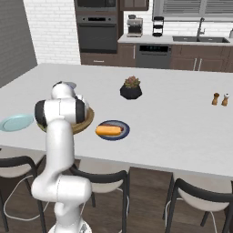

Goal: Place one bun and one sausage from the bowl on each plate.

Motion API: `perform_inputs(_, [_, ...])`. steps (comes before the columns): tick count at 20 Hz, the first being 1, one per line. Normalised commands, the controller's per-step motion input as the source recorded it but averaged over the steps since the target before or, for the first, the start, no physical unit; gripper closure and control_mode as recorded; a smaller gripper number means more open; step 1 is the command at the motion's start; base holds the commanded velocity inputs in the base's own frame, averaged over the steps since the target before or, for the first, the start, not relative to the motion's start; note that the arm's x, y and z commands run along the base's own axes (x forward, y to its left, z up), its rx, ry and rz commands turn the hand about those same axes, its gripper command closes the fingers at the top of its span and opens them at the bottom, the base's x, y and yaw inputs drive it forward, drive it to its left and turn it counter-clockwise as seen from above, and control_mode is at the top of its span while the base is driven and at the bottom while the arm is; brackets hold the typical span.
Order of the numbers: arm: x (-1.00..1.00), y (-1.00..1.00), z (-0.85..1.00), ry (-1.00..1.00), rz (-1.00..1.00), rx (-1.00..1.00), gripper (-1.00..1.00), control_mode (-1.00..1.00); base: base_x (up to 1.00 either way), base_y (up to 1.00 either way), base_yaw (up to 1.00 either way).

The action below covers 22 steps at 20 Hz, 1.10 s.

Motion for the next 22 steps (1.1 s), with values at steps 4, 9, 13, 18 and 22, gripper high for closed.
perform_inputs(4, [-0.22, 0.0, -0.19, 0.0, 0.0, -0.07, -1.0, -1.0, 0.0, 0.0, 0.0])
perform_inputs(9, [-0.1, 0.0, -0.19, -0.02, 0.0, -0.08, 1.0, -1.0, 0.0, 0.0, 0.0])
perform_inputs(13, [0.09, 0.0, -0.13, 0.0, 0.0, -0.03, 1.0, -1.0, 0.0, 0.0, 0.0])
perform_inputs(18, [0.0, 0.0, -0.08, 0.0, 0.0, -0.01, 1.0, -1.0, 0.0, 0.0, 0.0])
perform_inputs(22, [-0.3, 0.0, 0.44, -0.01, -0.01, 0.0, 1.0, -1.0, 0.0, 0.0, 0.0])
